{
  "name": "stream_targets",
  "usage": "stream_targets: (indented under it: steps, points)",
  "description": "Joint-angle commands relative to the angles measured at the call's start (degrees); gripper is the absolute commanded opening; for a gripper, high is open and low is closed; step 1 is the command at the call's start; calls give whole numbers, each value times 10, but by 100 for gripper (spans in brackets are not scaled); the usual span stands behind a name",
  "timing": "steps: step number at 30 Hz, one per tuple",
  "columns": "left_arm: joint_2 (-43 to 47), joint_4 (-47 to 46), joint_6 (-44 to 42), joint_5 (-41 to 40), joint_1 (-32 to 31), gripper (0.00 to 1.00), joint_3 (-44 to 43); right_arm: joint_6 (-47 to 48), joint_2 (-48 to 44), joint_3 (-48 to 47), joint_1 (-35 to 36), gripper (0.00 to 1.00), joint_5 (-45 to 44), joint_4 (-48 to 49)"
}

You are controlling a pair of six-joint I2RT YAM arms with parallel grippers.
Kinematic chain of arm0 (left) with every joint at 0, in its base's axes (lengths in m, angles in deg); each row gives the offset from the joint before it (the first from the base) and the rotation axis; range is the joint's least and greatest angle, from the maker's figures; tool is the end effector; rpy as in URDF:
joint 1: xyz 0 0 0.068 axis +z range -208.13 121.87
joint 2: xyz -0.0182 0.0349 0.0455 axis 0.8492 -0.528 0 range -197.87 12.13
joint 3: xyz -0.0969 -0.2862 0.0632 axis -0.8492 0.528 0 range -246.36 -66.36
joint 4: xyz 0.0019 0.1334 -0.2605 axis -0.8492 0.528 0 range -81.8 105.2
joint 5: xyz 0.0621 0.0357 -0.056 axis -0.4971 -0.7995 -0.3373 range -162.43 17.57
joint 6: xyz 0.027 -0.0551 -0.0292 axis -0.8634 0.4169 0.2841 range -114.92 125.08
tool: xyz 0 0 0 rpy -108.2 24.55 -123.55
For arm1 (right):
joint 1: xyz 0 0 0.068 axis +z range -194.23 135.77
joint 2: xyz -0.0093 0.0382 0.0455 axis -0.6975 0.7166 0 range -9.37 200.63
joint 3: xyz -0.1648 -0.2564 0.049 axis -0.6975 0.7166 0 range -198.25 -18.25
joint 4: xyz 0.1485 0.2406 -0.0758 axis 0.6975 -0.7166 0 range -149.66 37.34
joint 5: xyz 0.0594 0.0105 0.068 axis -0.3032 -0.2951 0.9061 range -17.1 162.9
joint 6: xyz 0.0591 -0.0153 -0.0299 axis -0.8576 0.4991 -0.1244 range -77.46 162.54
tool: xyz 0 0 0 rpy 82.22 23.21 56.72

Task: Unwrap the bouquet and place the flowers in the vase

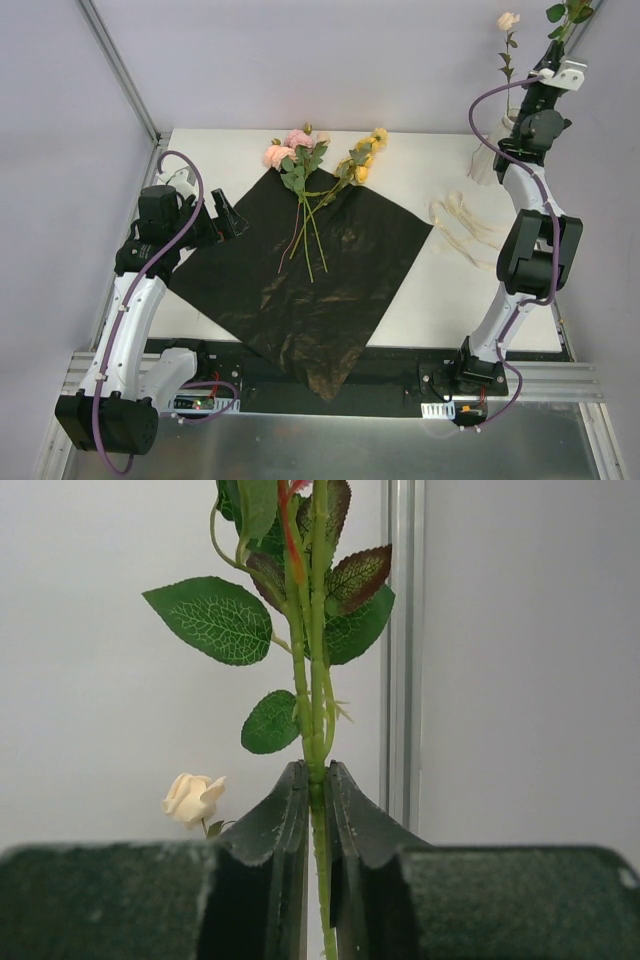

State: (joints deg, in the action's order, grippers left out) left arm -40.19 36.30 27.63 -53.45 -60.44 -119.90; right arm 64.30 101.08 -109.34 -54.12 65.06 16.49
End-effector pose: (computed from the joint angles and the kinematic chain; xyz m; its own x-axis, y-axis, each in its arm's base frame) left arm 0.2240 -0.0268 0.3608 -0.5429 -0.3410 -0.7674 0.1298 0.8688 -0.4779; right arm 0.4815 -0.0915 0.4577 0.6034 -0.4779 -0.6384 0.5175 0.8437 -0.1426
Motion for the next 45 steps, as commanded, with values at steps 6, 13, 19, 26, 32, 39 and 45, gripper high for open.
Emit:
stream_targets:
  steps: [6,13,19,26,32,39,45]
  points:
    - [4,-16,-17,-11,-4,99,-8,-3,41,-107,-13,0,13,-43]
    - [5,-16,-16,-10,-4,99,-10,-23,52,-127,-15,0,29,-58]
    - [5,-16,-15,-8,-4,99,-10,-22,41,-53,-14,0,23,-31]
    - [12,-16,-15,-10,-4,99,-9,-21,15,21,-11,0,29,-68]
    - [11,-16,-15,-12,-4,99,-9,-58,-37,91,-12,25,24,-138]
    - [12,-16,-15,-12,-4,99,-7,-124,-115,113,-7,46,-10,-280]
    - [13,-16,-15,-18,-4,99,-5,-216,-192,113,7,51,1,-447]
